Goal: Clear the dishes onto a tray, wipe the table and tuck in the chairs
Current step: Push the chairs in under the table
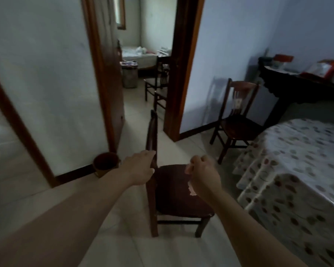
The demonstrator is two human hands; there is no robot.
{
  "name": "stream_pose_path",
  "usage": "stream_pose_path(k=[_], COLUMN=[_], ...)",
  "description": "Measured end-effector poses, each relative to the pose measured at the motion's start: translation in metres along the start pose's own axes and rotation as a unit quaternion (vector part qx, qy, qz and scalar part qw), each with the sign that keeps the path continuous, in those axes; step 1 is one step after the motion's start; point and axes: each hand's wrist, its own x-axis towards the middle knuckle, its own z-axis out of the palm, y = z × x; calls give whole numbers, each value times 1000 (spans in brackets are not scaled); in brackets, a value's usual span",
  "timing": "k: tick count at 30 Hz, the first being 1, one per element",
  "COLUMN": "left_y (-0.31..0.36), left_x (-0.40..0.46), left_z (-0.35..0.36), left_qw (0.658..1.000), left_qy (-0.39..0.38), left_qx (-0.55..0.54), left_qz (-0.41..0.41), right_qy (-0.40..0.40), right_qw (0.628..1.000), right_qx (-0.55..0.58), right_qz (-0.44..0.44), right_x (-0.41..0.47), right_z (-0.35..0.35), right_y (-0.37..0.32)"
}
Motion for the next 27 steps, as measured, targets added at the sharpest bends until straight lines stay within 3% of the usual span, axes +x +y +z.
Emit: stream_pose_path(k=[13,22,27], left_y=[-167,-291,-361], left_x=[-155,-307,-412], left_z=[-37,-57,-70], left_qw=[959,908,886], left_qy=[72,99,117], left_qx=[-5,-32,-28], left_qz=[-274,-405,-448], right_qy=[-126,-189,-183], right_qw=[964,920,896], right_qx=[118,136,152], right_qz=[-202,-315,-375], right_x=[19,-53,-116], right_z=[56,84,101], right_y=[-201,-391,-508])
